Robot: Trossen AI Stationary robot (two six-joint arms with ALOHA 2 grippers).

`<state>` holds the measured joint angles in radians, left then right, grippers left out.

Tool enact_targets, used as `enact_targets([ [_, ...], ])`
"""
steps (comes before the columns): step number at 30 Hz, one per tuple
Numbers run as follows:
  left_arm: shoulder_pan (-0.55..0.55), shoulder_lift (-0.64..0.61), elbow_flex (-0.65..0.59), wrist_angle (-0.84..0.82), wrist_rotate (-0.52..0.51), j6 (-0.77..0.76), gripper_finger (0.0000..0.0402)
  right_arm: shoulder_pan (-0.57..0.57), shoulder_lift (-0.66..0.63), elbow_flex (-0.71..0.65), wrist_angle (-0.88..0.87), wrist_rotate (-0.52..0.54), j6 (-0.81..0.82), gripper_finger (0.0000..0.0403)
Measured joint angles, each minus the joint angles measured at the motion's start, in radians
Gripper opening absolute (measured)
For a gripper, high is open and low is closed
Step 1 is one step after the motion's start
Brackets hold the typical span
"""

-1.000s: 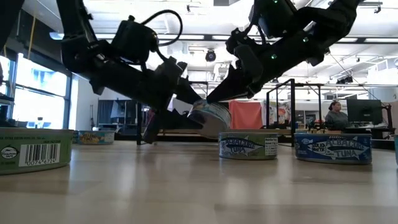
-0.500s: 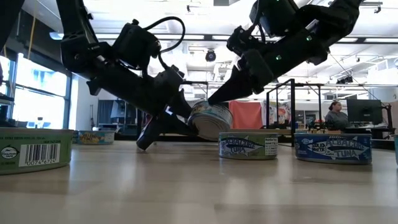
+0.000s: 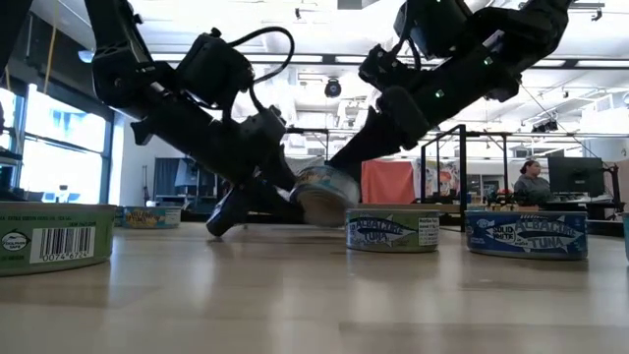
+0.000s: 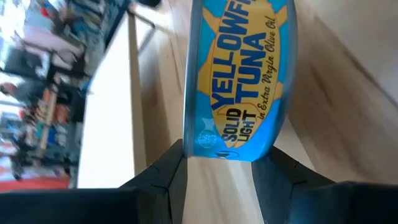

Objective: Stack canned seafood by type on shelf
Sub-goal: Put the yellow and blue tuna can on the shelf

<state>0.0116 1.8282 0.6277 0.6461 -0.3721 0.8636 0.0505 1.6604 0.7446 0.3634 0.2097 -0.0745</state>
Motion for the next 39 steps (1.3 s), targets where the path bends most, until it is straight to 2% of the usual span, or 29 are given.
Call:
enact_targets([
  [2, 0.0, -0.017, 0.001, -0.05, 0.0, -0.042, 0.0123, 0.002, 0.0, 0.034, -0.074, 0.012, -0.041, 0.019],
  [6, 0.0, -0.065, 0.023, -0.183, 0.002, -0.142, 0.0123, 0.032, 0.012, 0.132, -0.219, 0.128, -0.115, 0.0218],
  [13, 0.001, -0.114, 0.074, -0.353, 0.002, -0.294, 0.0123, 0.071, 0.126, 0.291, -0.328, 0.257, -0.203, 0.0222],
  [17, 0.001, -0.113, 0.1, -0.407, 0.001, -0.327, 0.0123, 0.075, 0.209, 0.369, -0.428, 0.334, -0.183, 0.0222],
  [20, 0.001, -0.113, 0.103, -0.407, 0.002, -0.33, 0.0123, 0.074, 0.25, 0.409, -0.462, 0.349, -0.141, 0.0222],
  [24, 0.0, -0.113, 0.103, -0.407, 0.004, -0.339, 0.0135, 0.074, 0.272, 0.421, -0.464, 0.349, -0.095, 0.02],
  [29, 0.001, -0.113, 0.103, -0.407, 0.004, -0.366, 0.0171, 0.074, 0.27, 0.421, -0.477, 0.368, -0.035, 0.0123],
  [35, 0.008, -0.117, 0.104, -0.468, -0.017, -0.395, 0.0195, 0.08, 0.202, 0.419, -0.625, 0.398, 0.038, 0.0122],
  [39, 0.017, -0.145, 0.103, -0.512, -0.034, -0.439, 0.0198, 0.101, 0.093, 0.419, -0.8, 0.495, 0.125, 0.0122],
])
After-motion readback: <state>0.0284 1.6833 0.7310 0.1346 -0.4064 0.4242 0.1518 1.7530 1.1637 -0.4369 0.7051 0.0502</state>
